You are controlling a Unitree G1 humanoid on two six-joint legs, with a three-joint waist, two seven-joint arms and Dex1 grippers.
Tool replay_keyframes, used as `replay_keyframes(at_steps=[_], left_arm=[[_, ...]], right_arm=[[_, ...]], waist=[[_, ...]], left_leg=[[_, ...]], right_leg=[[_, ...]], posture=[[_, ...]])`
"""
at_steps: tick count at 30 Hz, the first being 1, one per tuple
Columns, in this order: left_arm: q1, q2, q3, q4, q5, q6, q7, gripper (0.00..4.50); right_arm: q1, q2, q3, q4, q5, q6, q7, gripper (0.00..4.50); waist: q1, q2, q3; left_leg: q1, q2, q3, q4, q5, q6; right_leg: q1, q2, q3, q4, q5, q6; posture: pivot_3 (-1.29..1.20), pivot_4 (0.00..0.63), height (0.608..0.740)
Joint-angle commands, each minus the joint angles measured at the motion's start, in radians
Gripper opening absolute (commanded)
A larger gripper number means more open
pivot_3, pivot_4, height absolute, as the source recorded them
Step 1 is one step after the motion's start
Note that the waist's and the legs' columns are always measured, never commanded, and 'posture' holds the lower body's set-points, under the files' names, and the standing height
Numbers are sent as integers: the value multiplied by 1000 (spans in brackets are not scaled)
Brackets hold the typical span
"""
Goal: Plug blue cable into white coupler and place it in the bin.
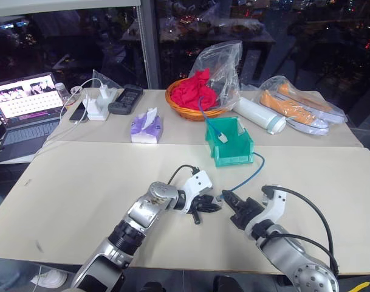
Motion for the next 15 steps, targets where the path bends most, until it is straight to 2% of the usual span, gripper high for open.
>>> replay_keyframes(at_steps=[1,15], left_arm=[[19,-1,-15,13,4,15,15,638],[4,14,-9,-49,-5,75,33,638]], right_arm=[[-1,-16,1,6,-1,39,-3,0],[-42,-87,75,-19,-64,162,-10,0]], waist=[[0,0,0],[-6,0,0]], left_leg=[[0,0,0,0,0,0],[2,0,0,0,0,0]], right_leg=[[0,0,0,0,0,0],[1,0,0,0,0,0]], posture=[[0,150,740],[0,150,740]])
